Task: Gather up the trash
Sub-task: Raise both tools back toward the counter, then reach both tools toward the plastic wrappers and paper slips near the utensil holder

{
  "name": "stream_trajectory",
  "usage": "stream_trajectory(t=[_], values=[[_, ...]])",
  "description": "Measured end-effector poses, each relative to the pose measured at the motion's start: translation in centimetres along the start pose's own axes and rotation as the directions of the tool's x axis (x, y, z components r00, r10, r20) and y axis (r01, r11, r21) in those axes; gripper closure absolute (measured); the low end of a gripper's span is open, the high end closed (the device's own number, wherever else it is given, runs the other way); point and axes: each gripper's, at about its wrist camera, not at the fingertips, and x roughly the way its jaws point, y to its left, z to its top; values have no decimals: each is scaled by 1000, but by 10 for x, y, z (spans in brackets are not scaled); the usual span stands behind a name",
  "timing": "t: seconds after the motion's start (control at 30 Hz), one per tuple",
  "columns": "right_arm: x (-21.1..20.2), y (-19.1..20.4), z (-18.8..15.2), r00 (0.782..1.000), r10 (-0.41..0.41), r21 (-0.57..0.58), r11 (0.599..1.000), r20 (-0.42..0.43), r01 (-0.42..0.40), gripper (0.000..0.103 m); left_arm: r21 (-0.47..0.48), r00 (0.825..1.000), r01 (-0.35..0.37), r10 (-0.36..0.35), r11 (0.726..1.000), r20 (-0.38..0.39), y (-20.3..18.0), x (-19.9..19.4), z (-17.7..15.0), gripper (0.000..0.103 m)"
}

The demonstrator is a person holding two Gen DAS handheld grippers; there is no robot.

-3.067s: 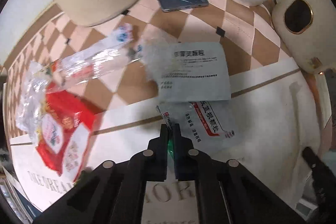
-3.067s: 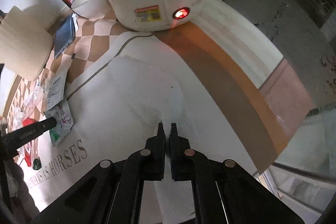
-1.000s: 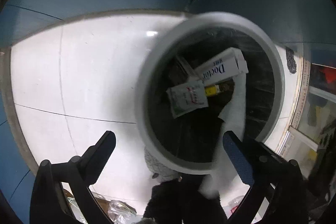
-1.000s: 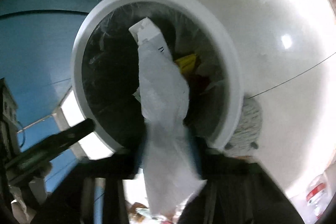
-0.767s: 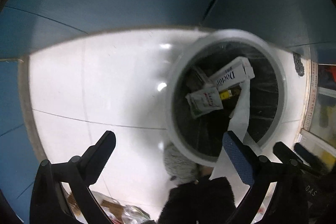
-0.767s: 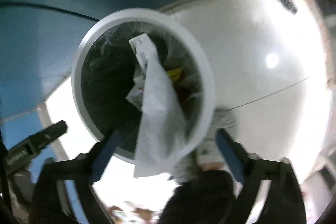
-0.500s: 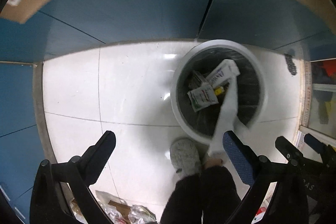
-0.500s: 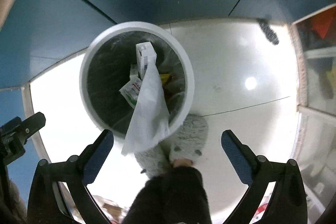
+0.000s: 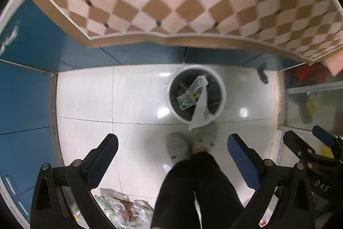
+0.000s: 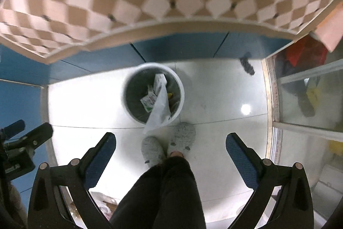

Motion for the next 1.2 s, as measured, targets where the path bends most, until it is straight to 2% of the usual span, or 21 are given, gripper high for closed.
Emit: stream_trajectory(t=[0.2, 0.4, 0.57, 0.7, 0.73, 0.77, 0.87, 0.97, 1.07, 1.1, 1.2], values=[[-113, 4, -13, 998, 24, -17, 1000, 65, -23, 0, 16, 996, 21, -22, 1000, 81, -1, -78, -12, 0], [-194, 8, -21, 989, 69, -23, 998, 129, -67, 0, 23, 985, 17, -20, 1000, 172, 1, -152, -22, 0], [-247, 9, -16, 974, 132, -13, 991, 186, -132, 0, 6, 956, 4, -6, 1000, 293, 0, -198, -6, 0], [-281, -1, 13, 945, 189, 25, 979, 267, -203, 0, -20, 913, -26, 32, 999, 407, -2, -228, 31, 0], [-286, -4, 18, 940, 198, 32, 976, 278, -215, 0, -16, 901, -26, 30, 1000, 433, -4, -233, 46, 0], [-292, -11, 33, 931, 208, 49, 971, 300, -232, 0, -16, 897, -30, 34, 999, 441, -6, -236, 59, 0], [-298, -29, 71, 919, 215, 81, 964, 329, -254, 0, -46, 894, -51, 66, 998, 443, -16, -239, 117, 0], [-300, -52, 122, 914, 210, 120, 957, 348, -265, 0, -62, 902, -42, 65, 997, 428, -35, -236, 179, 0], [-286, -85, 197, 918, 200, 180, 945, 343, -273, 0, -52, 911, -75, 90, 996, 403, -67, -229, 246, 0], [-280, -97, 223, 921, 192, 202, 941, 340, -271, 0, -37, 916, -99, 106, 994, 388, -84, -222, 280, 0], [-250, -127, 300, 928, 175, 254, 930, 329, -265, 0, -15, 925, -131, 128, 991, 358, -122, -202, 350, 0]])
